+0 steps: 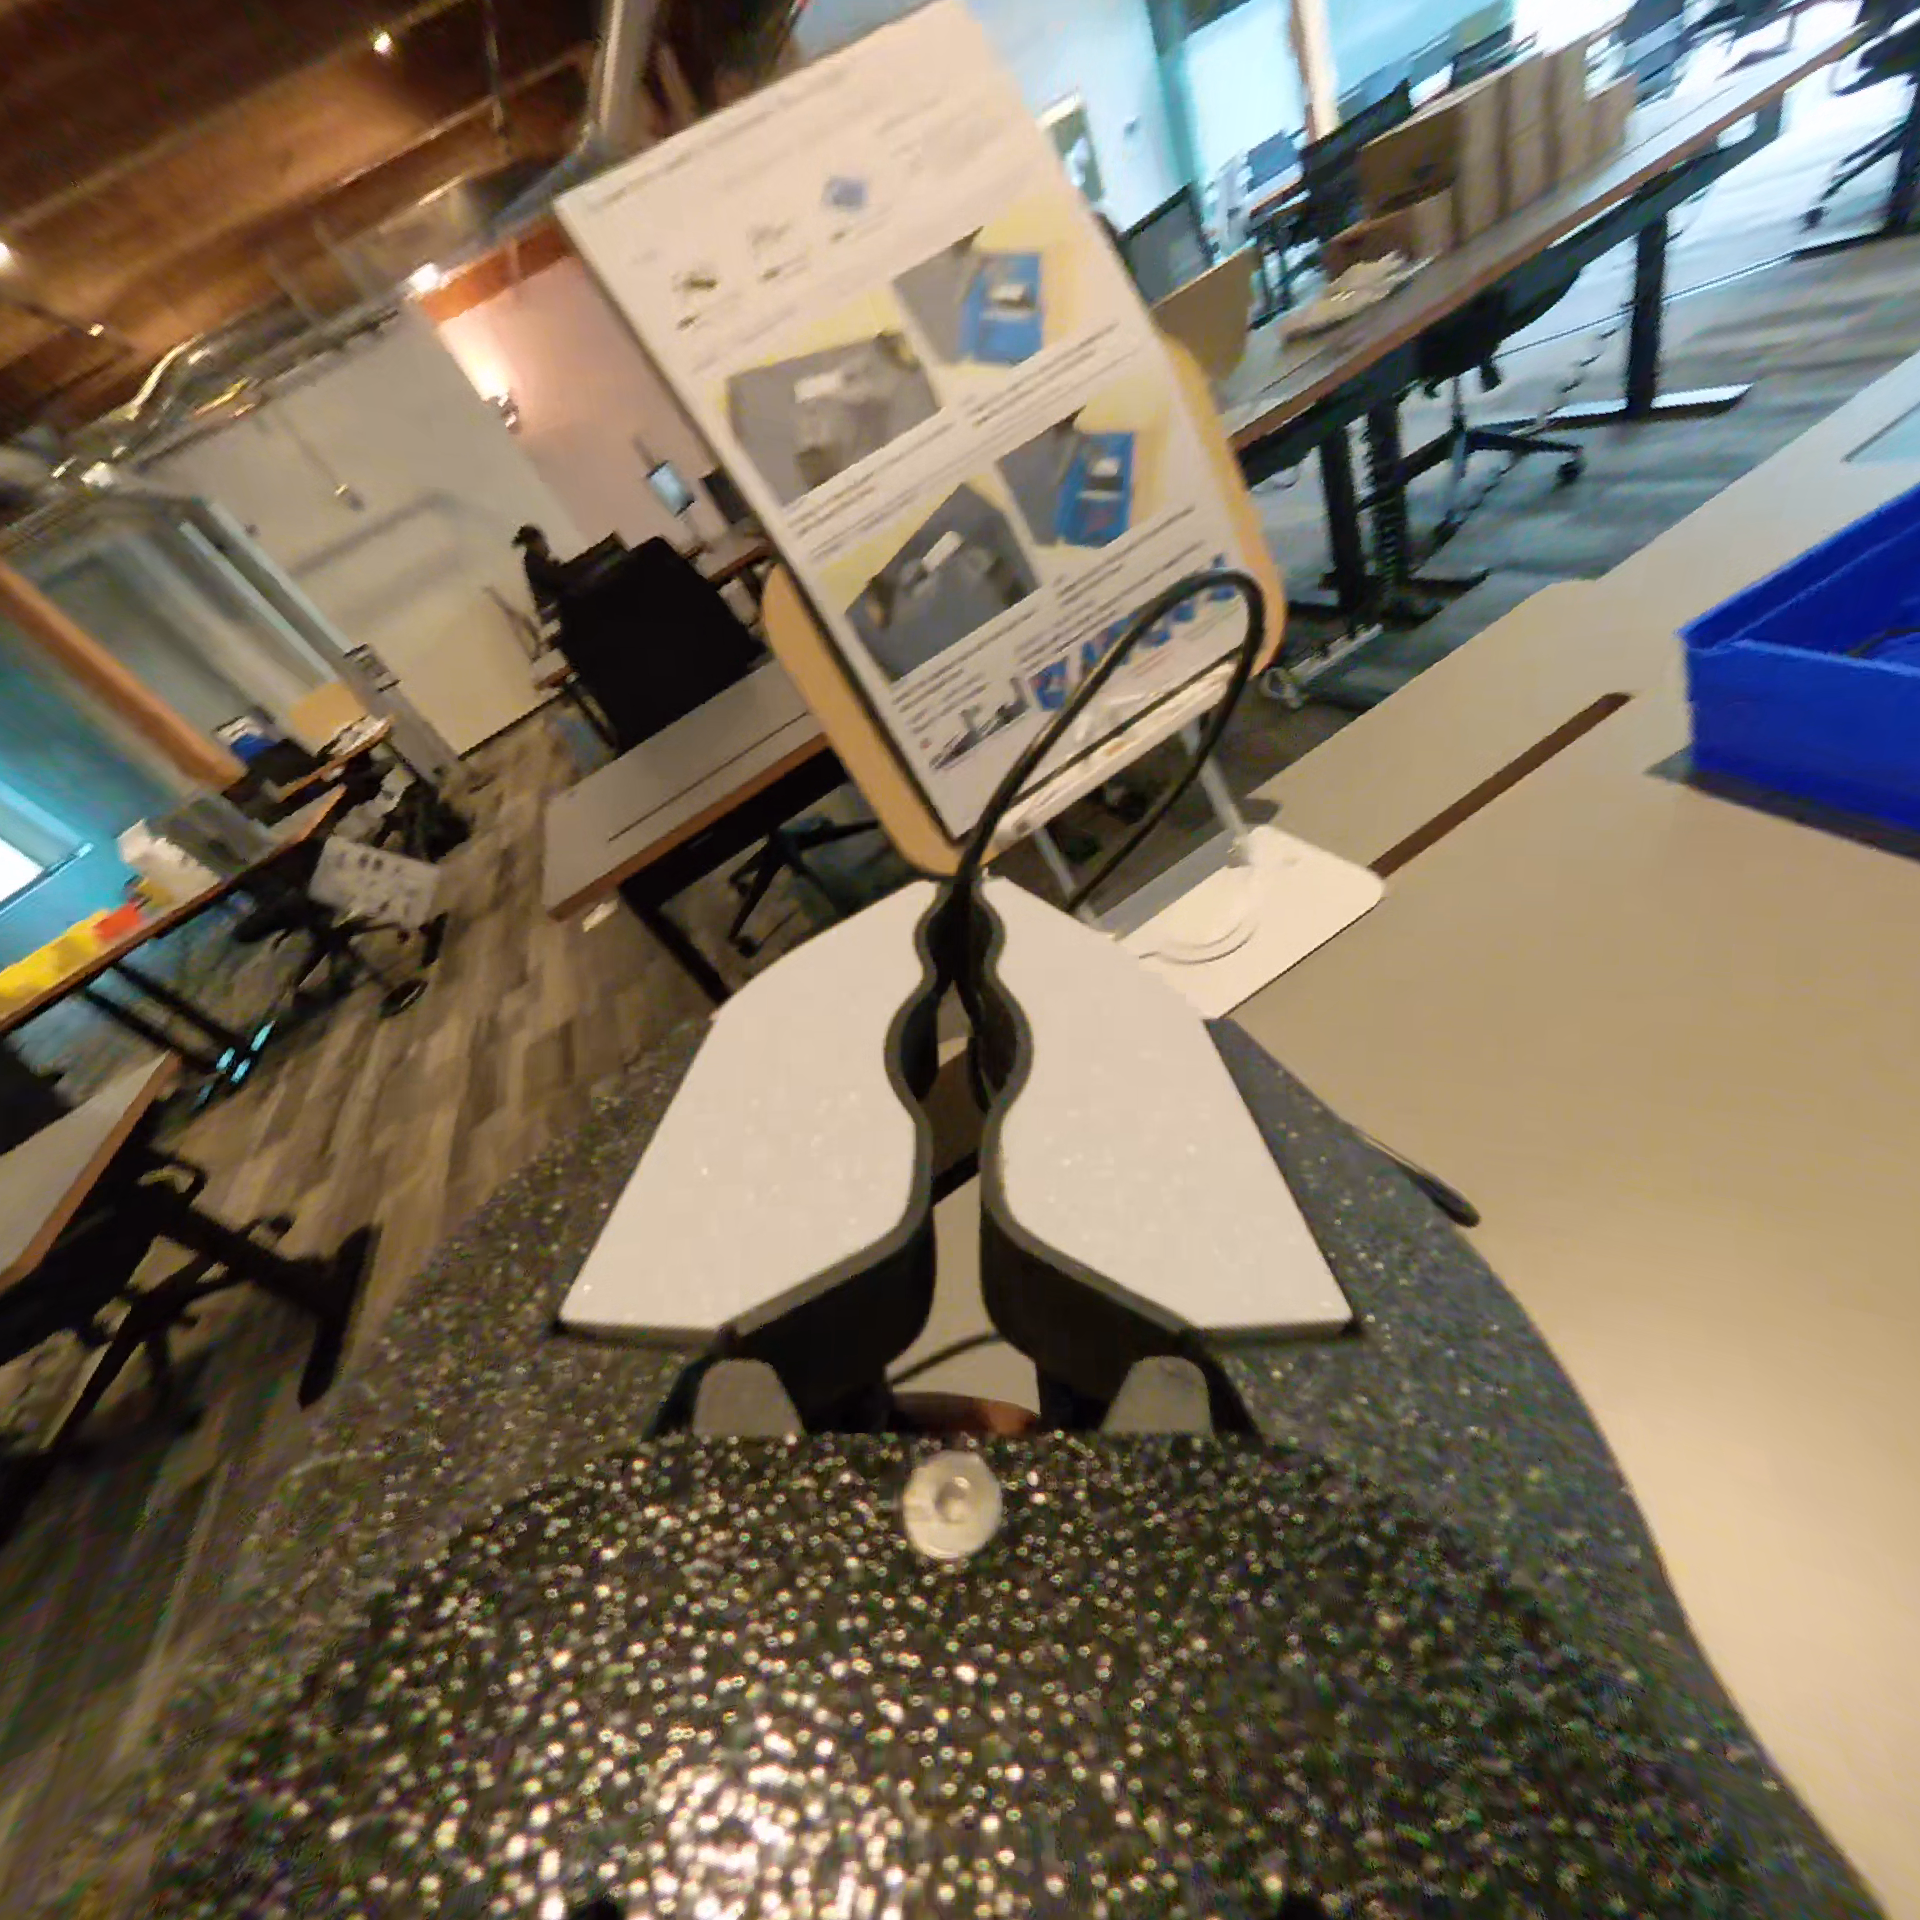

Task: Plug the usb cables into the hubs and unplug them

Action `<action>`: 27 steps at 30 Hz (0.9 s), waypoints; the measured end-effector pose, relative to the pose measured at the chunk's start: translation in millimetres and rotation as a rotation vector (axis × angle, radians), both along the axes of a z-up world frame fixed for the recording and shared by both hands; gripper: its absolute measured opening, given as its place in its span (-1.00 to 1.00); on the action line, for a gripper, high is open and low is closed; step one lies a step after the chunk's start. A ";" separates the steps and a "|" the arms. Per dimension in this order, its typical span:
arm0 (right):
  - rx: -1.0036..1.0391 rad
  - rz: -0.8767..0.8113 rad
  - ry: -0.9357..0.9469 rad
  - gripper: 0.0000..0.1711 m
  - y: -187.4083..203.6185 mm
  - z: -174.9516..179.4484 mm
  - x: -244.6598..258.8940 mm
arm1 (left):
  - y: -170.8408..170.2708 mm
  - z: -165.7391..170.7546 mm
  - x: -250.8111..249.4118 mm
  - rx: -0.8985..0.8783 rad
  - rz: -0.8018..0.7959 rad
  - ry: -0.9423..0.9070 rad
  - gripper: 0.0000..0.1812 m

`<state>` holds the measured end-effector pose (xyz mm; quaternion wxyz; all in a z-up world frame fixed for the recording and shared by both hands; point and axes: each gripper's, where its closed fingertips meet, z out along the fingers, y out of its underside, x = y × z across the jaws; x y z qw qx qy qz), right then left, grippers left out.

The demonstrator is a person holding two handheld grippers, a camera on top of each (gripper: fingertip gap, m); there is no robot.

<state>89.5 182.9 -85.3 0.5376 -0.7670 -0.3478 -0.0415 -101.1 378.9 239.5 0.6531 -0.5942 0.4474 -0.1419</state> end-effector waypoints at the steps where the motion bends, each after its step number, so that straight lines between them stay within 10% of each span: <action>1: 0.004 0.000 0.000 -0.62 -0.1 0.4 -0.1 | -6.5 1.6 8.0 0.005 -0.025 0.001 -0.98; 17: 0.017 -0.036 -0.023 -0.59 3.8 1.2 -5.0 | -63.4 13.8 6.7 -0.015 -0.196 -0.064 -0.98; 27: 0.064 -0.015 0.157 -0.56 -2.3 21.8 -3.8 | -98.8 -80.4 82.2 -0.111 -0.433 0.019 -0.98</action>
